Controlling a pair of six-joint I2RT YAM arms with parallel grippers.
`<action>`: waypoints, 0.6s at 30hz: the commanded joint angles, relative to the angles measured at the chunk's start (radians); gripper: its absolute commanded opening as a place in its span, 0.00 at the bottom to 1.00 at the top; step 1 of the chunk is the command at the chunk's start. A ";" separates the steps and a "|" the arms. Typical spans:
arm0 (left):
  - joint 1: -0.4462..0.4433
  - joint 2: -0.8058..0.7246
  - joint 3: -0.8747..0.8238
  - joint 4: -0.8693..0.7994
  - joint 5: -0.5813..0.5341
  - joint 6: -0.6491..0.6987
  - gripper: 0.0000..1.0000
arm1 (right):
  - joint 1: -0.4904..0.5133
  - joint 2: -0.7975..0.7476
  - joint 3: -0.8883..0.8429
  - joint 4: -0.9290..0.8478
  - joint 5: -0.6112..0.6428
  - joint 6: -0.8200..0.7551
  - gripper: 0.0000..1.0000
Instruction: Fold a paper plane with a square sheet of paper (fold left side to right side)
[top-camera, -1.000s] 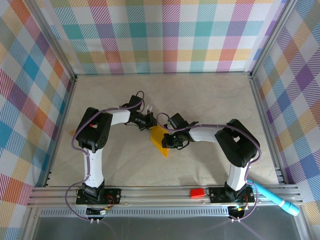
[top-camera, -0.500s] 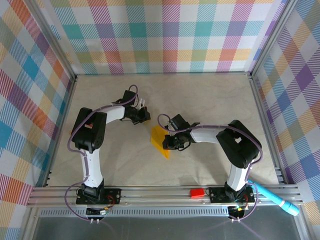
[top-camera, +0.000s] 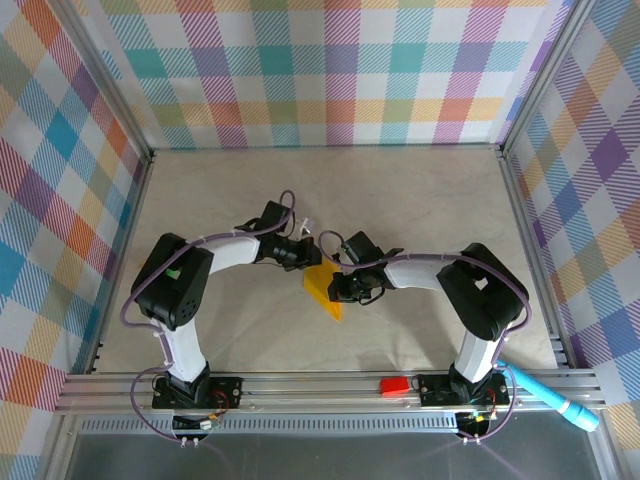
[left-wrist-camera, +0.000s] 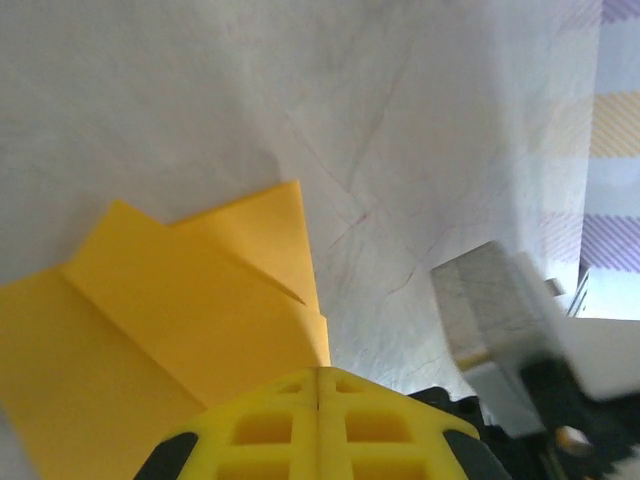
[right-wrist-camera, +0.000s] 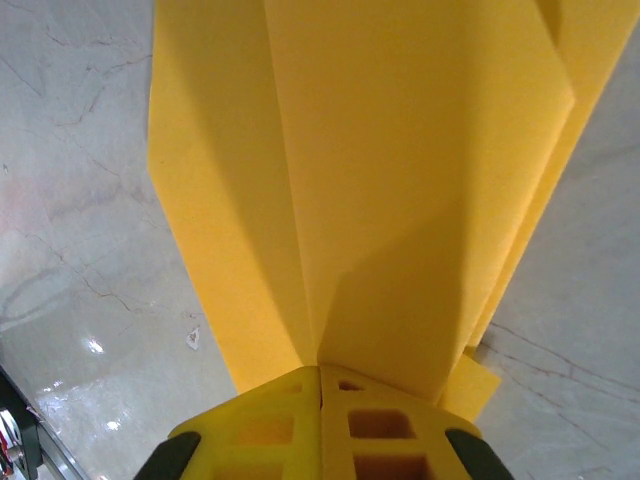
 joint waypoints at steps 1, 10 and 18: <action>-0.010 0.048 0.035 0.018 0.024 -0.011 0.00 | -0.006 0.037 -0.052 -0.142 0.061 0.000 0.00; -0.015 0.111 0.016 -0.016 -0.054 -0.005 0.00 | -0.006 -0.001 0.005 -0.146 0.013 -0.009 0.00; -0.015 0.104 -0.022 -0.036 -0.085 0.005 0.00 | -0.006 -0.034 0.084 -0.132 -0.023 -0.012 0.00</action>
